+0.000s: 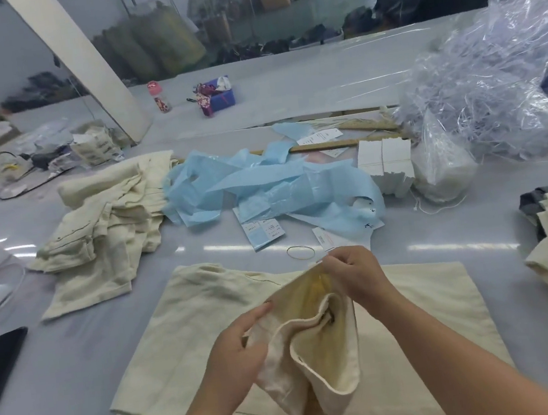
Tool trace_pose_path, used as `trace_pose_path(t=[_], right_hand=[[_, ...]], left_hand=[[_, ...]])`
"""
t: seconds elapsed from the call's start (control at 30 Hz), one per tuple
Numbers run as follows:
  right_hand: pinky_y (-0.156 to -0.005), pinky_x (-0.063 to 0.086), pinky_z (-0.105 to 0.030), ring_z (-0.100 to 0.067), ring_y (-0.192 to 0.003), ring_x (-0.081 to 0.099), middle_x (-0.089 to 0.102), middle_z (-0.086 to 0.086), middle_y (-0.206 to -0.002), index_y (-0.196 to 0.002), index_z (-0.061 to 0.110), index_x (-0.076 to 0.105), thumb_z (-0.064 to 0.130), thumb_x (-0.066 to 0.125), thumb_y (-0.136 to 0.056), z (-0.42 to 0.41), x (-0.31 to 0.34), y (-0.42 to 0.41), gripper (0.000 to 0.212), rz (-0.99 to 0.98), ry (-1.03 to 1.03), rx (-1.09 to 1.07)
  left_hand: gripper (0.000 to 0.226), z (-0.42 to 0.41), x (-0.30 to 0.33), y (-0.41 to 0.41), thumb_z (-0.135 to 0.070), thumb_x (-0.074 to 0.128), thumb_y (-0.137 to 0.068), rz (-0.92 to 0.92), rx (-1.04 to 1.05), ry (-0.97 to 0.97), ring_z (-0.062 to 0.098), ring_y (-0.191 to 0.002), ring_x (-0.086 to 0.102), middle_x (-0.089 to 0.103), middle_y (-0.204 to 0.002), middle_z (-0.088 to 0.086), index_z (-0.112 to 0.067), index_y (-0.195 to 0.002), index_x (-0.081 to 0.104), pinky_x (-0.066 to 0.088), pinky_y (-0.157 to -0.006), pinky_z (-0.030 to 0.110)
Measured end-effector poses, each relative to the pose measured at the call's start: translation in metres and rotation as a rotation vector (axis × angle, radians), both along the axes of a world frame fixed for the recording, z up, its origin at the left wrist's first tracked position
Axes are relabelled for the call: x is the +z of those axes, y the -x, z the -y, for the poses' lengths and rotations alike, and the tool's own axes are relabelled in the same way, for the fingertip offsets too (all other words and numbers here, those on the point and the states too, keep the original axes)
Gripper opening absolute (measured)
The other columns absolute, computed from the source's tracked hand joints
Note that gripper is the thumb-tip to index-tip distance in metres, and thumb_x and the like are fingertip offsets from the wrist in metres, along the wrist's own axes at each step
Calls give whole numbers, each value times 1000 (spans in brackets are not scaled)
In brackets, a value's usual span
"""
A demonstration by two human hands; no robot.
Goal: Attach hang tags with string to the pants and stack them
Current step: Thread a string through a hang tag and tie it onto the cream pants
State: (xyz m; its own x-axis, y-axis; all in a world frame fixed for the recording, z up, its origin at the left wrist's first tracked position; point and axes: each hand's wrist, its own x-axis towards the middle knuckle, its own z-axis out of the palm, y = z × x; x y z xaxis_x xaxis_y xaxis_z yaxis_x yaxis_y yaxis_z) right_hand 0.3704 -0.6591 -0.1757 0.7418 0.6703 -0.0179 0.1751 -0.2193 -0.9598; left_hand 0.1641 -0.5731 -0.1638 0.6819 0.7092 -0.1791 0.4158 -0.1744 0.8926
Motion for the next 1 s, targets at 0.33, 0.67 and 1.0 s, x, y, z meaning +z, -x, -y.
trace_pose_path(t=[0.33,0.67,1.0], right_hand=[[-49,35,-22,-12,-48,38,38,2,-51,-55,14,40,4,59,-79,3,-6,-17,32,-314,-25,-35],[-51,30,-28,-17,-55,42,45,-5,-64,-59,19,37,-4,60,-85,23,-18,-16,41,-799,-208,45],[-56,55,-27,-22,-61,61,57,-13,-78,-70,11,46,-18,45,-86,32,-32,-4,33,-1057,-378,35]], left_hand=[[93,-9,24,9,-23,69,-69,-153,-213,-107,-8,-102,57,36,-136,-43,-59,-141,23,52,-76,20],[65,4,-3,8,17,45,-76,-96,-58,-302,-6,-121,47,45,-135,-25,-42,-86,72,43,-94,19],[15,22,0,-26,-40,62,-79,-164,-45,-13,-6,-97,58,61,-117,-17,-36,-86,75,44,-82,18]])
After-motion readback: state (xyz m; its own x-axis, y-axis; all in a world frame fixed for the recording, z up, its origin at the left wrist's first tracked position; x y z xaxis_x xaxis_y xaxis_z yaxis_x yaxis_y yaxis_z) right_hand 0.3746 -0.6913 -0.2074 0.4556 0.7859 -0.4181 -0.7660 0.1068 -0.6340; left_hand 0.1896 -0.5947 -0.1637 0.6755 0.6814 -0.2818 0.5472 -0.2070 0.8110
